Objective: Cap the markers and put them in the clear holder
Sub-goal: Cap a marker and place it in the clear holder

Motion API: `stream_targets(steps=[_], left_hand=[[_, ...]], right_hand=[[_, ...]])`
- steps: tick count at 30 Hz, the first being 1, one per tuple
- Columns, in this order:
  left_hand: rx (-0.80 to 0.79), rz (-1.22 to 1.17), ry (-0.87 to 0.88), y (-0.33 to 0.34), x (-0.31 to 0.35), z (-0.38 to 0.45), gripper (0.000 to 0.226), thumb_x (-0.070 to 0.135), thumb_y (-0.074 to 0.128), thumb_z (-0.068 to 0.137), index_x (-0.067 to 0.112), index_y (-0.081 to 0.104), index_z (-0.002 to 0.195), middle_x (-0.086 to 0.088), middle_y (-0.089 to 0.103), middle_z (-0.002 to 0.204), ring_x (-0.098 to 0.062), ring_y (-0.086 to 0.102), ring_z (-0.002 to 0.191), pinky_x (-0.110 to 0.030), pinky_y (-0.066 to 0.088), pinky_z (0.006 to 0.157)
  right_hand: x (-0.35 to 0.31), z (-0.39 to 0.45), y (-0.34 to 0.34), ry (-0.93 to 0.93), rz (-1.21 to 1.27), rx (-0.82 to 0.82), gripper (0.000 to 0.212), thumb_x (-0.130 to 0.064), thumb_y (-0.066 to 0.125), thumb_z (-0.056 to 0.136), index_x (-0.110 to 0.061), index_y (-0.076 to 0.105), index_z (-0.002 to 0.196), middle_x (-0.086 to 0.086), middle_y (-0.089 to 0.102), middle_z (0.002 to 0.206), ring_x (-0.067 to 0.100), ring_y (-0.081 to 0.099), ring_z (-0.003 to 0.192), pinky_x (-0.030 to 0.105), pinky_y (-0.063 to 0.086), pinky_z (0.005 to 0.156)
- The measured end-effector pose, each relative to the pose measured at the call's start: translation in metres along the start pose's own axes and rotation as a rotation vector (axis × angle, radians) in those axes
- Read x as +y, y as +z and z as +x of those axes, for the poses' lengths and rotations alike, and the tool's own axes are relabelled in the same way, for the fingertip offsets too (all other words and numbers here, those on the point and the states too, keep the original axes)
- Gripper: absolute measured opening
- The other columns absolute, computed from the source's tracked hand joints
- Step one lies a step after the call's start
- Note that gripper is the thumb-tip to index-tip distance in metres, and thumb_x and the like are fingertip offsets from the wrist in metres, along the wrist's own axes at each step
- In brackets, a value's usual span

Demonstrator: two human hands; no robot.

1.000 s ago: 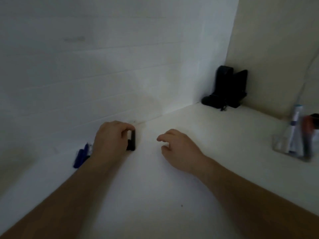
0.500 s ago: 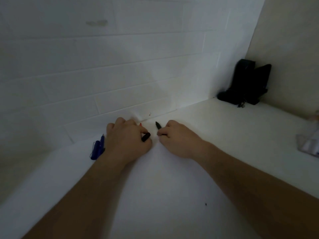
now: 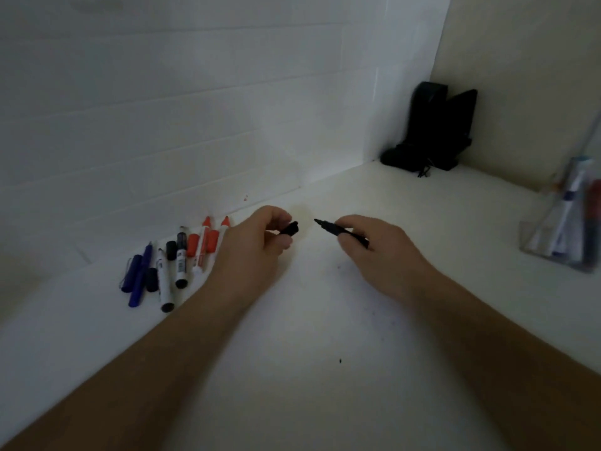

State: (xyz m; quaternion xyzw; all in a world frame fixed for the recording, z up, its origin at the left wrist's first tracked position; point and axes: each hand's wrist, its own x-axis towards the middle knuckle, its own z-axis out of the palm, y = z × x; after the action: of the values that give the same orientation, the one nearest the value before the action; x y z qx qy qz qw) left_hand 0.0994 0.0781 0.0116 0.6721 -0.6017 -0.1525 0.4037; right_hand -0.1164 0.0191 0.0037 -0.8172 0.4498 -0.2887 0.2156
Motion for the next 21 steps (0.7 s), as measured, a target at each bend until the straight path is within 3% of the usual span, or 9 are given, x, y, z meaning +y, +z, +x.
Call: stream_targets(steps=[2,6,10,14,18,21], left_hand=[[-0.006,0.040,-0.002,0.000,0.000,0.001,0.031,0.015,0.068,0.090,0.032,0.065,0.115,0.018,0.068,0.105,0.010,0.061,0.085,0.001,0.039,0.069],[-0.018,0.134,0.011,0.000,0.000,0.000,0.024,0.016,0.070,0.086,0.032,0.071,0.103,0.017,0.069,0.092,0.013,0.059,0.077,-0.002,0.036,0.065],[-0.031,0.138,0.025,-0.001,0.000,-0.001,0.022,0.017,0.070,0.087,0.033,0.070,0.102,0.022,0.066,0.084,0.016,0.057,0.077,-0.004,0.036,0.067],[-0.037,0.123,0.051,0.001,0.000,-0.001,0.022,0.018,0.070,0.087,0.032,0.071,0.104,0.017,0.071,0.094,0.008,0.061,0.086,-0.009,0.042,0.075],[-0.015,0.122,0.148,0.002,0.000,-0.003,0.025,0.016,0.074,0.085,0.029,0.075,0.106,0.015,0.071,0.100,-0.007,0.064,0.094,-0.025,0.048,0.087],[-0.018,0.104,0.209,0.003,0.001,-0.005,0.028,0.017,0.077,0.084,0.030,0.076,0.109,0.019,0.068,0.097,-0.006,0.063,0.098,-0.017,0.045,0.088]], right_hand=[[0.000,0.001,0.001,0.004,0.041,0.034,0.018,-0.040,0.056,0.100,-0.038,0.069,0.111,-0.011,0.068,0.094,0.006,0.062,0.082,0.029,0.052,0.073],[0.000,0.005,0.005,-0.030,0.014,0.063,0.016,-0.046,0.067,0.091,-0.039,0.074,0.105,-0.015,0.067,0.093,0.000,0.060,0.089,0.013,0.041,0.076],[-0.001,0.006,0.006,-0.069,0.013,0.087,0.014,-0.046,0.071,0.088,-0.043,0.074,0.102,-0.011,0.065,0.089,0.003,0.059,0.086,0.021,0.046,0.076],[0.000,0.006,0.008,-0.093,-0.024,0.079,0.015,-0.045,0.070,0.088,-0.042,0.074,0.102,-0.012,0.064,0.089,0.005,0.059,0.086,0.027,0.050,0.077],[-0.001,0.005,0.009,-0.125,-0.080,0.070,0.016,-0.044,0.069,0.089,-0.042,0.074,0.104,-0.011,0.063,0.088,0.006,0.059,0.083,0.031,0.052,0.077],[-0.001,0.005,0.012,-0.166,-0.108,0.100,0.017,-0.040,0.071,0.089,-0.038,0.074,0.105,-0.011,0.062,0.087,0.006,0.058,0.081,0.024,0.048,0.074]])
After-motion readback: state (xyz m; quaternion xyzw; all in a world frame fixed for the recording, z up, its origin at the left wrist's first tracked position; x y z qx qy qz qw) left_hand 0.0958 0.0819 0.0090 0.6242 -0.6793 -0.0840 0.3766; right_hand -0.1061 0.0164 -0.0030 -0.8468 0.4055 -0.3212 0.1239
